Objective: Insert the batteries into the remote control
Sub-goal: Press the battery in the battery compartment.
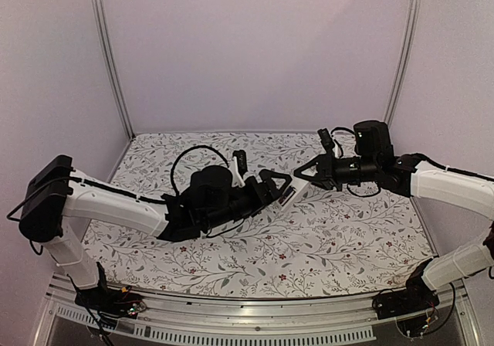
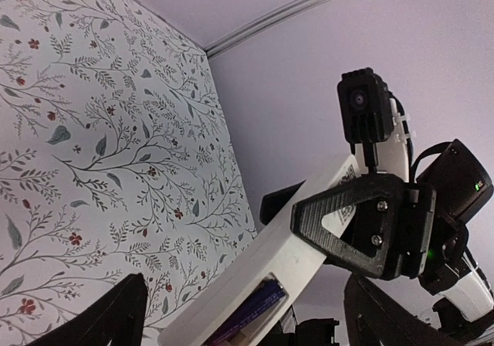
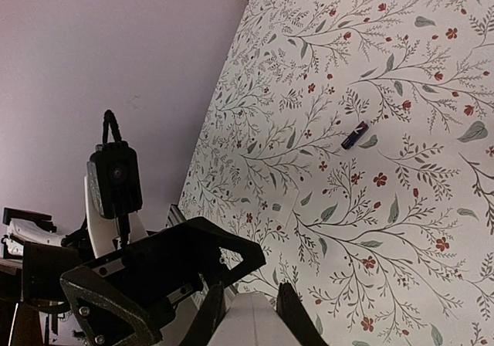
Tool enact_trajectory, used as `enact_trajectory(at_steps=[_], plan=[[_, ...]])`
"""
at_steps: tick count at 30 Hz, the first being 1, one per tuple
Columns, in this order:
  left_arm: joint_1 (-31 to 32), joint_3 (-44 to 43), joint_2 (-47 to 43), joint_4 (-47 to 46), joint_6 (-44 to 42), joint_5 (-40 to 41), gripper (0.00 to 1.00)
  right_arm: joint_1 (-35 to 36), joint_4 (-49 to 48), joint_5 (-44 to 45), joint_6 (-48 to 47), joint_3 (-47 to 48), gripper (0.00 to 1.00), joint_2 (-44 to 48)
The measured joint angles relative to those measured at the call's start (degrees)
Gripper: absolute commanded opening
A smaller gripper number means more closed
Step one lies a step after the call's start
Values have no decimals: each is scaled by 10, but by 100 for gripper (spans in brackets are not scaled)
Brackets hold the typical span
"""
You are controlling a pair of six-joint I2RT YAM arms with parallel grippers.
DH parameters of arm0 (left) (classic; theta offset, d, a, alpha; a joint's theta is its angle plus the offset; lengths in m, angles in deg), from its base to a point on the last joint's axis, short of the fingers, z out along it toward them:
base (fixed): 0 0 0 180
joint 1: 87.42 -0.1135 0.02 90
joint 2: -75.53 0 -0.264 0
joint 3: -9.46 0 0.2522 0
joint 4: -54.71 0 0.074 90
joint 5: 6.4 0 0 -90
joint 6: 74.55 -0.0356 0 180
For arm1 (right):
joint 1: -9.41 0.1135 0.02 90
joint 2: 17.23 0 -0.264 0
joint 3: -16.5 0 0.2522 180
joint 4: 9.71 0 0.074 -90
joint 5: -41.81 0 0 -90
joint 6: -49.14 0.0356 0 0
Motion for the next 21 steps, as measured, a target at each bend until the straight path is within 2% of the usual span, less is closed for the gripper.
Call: enact_trajectory(at_steps=[21], plan=[[4, -26, 18, 26, 38, -4, 83, 0, 0, 1, -2, 0, 0, 0]])
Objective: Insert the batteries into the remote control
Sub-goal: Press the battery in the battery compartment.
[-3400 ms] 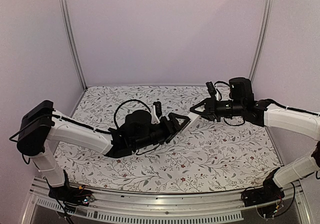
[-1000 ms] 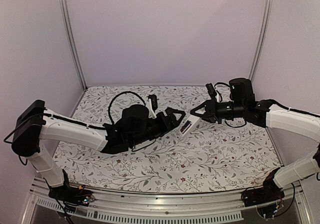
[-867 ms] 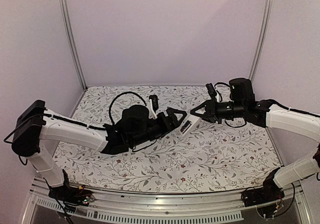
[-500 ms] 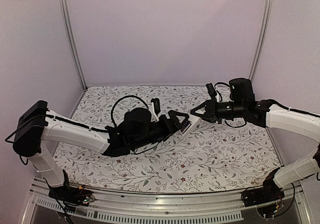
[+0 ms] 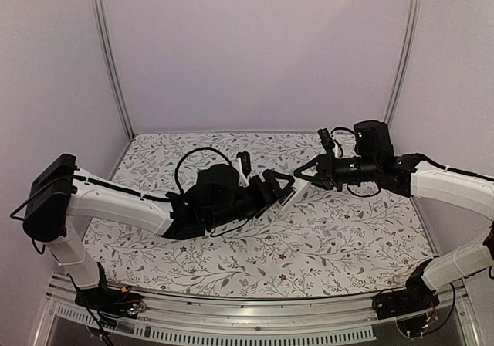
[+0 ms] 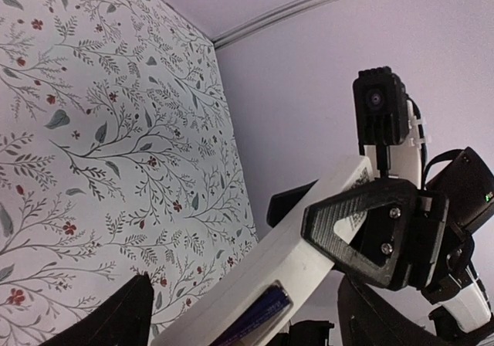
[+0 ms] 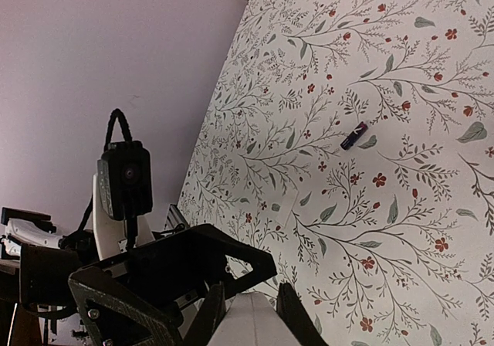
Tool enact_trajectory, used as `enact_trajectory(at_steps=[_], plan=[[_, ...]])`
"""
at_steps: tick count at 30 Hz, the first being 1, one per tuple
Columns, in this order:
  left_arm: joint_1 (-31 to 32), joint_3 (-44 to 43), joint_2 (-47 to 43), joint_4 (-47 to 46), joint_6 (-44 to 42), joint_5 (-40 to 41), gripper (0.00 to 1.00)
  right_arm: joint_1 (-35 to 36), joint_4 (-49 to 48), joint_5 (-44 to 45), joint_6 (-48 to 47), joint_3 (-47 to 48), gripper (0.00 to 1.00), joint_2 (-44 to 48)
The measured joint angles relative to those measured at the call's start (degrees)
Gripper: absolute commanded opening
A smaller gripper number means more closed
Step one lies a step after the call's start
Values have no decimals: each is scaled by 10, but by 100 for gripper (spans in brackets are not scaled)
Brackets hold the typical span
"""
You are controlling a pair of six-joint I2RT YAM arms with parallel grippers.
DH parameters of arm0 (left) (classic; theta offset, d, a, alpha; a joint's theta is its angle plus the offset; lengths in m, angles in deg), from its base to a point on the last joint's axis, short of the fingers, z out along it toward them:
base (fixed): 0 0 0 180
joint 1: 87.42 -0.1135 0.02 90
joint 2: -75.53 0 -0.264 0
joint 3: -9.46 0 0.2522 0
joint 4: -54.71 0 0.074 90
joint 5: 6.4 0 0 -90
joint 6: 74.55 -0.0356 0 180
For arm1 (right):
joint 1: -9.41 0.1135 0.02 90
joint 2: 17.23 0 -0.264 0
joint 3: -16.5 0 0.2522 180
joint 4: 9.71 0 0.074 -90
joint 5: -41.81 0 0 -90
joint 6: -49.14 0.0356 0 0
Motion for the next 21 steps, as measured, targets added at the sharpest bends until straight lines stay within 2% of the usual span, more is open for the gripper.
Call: enact_trajectory(at_steps=[9, 21], plan=[[0, 0, 4, 2, 10, -4, 85, 0, 3, 0, 0, 3, 0, 0], [0, 0, 7, 7, 12, -4, 80, 0, 4, 0, -2, 3, 0, 0]])
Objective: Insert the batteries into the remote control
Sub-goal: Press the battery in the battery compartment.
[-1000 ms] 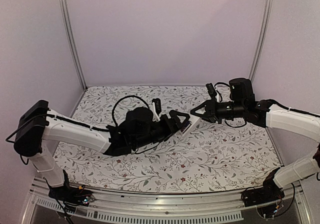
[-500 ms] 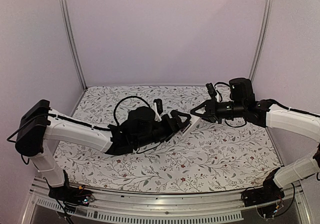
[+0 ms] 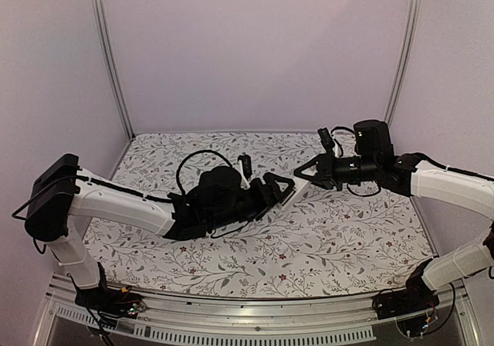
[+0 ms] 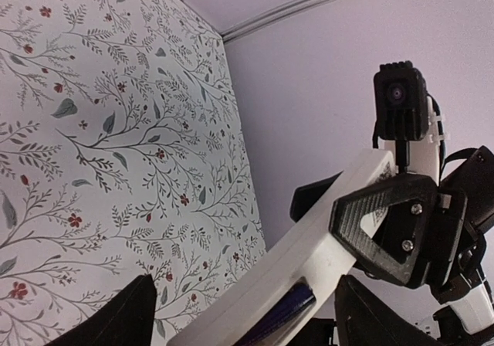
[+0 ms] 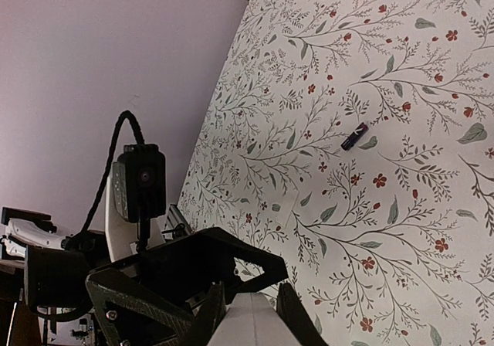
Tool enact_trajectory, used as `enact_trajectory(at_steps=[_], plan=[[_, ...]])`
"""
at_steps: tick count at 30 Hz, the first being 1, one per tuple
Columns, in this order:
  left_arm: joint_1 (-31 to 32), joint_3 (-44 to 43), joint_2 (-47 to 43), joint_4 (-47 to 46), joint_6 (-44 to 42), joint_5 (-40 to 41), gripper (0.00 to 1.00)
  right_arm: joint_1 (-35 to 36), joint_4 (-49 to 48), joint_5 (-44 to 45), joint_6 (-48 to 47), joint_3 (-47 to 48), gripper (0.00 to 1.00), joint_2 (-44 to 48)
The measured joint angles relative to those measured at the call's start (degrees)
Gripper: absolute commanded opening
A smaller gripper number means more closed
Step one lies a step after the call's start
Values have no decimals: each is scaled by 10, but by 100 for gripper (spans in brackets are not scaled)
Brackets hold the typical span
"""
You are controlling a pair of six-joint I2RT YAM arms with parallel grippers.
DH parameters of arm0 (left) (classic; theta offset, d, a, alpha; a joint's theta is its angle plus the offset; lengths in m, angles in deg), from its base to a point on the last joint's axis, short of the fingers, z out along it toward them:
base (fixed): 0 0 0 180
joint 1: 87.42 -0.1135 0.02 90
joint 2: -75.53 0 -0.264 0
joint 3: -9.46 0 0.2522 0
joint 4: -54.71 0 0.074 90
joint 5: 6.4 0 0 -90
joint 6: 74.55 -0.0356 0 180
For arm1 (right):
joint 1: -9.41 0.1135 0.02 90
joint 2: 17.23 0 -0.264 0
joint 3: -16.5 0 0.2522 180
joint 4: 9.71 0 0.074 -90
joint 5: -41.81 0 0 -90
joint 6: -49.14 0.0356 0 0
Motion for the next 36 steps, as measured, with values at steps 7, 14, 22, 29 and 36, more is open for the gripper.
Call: enact_trajectory(at_steps=[7, 14, 22, 29, 36], plan=[[0, 0, 4, 8, 0, 0, 75, 0, 0, 0, 0, 0, 0, 0], [0, 0, 4, 7, 4, -1, 68, 0, 1, 0, 0, 0, 0, 0], [0, 0, 7, 0, 4, -4, 65, -4, 3, -1, 2, 0, 0, 0], [0, 0, 10, -8, 4, -5, 64, -9, 3, -9, 12, 0, 0, 1], [1, 5, 11, -30, 4, -6, 61, -13, -2, -17, 31, 0, 0, 5]])
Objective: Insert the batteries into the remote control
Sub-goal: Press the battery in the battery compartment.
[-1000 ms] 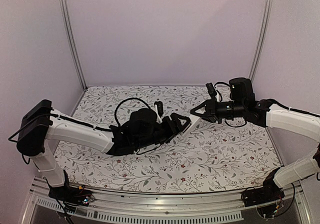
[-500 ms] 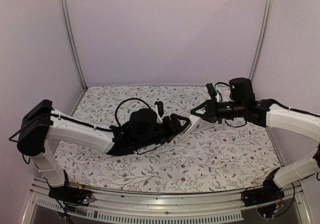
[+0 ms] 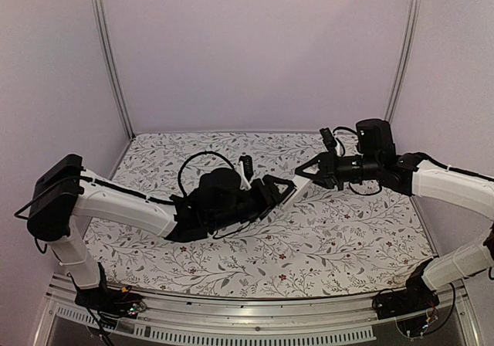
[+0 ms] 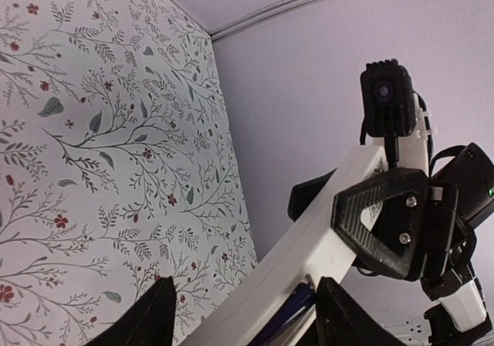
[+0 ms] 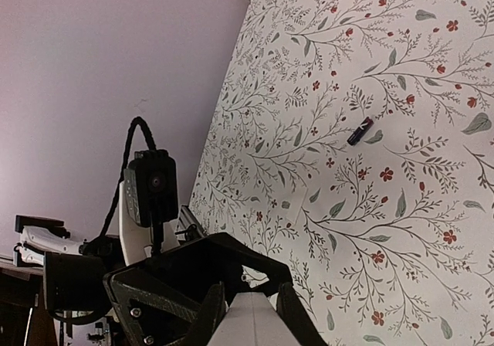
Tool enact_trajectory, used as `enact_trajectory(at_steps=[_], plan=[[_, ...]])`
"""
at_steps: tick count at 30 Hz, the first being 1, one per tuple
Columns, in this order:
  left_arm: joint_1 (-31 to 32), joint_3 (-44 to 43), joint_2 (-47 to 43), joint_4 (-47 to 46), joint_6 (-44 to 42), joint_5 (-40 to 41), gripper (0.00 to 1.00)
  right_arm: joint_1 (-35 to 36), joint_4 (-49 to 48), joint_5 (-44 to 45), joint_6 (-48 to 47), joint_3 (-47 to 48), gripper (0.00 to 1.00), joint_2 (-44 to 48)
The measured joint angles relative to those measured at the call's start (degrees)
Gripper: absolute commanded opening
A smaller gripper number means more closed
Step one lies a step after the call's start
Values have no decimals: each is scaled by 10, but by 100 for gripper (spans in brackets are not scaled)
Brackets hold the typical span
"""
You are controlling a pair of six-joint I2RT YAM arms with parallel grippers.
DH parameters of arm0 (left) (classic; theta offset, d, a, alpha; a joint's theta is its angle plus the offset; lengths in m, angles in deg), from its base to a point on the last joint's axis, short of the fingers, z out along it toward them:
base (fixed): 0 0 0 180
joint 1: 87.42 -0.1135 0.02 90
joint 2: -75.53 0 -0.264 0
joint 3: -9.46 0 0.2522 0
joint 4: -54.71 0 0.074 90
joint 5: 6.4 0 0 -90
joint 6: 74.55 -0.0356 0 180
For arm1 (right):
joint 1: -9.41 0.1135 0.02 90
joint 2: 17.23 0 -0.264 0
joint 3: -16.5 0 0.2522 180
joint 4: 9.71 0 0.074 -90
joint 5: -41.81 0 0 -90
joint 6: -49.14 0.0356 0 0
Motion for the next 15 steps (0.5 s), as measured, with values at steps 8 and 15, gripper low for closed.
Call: enact_trajectory(at_steps=[8, 15], plan=[[2, 3, 0, -24, 0, 0, 59, -5, -6, -9, 20, 0, 0, 10], [2, 11, -1, -43, 0, 0, 57, -6, -18, -26, 42, 0, 0, 12]])
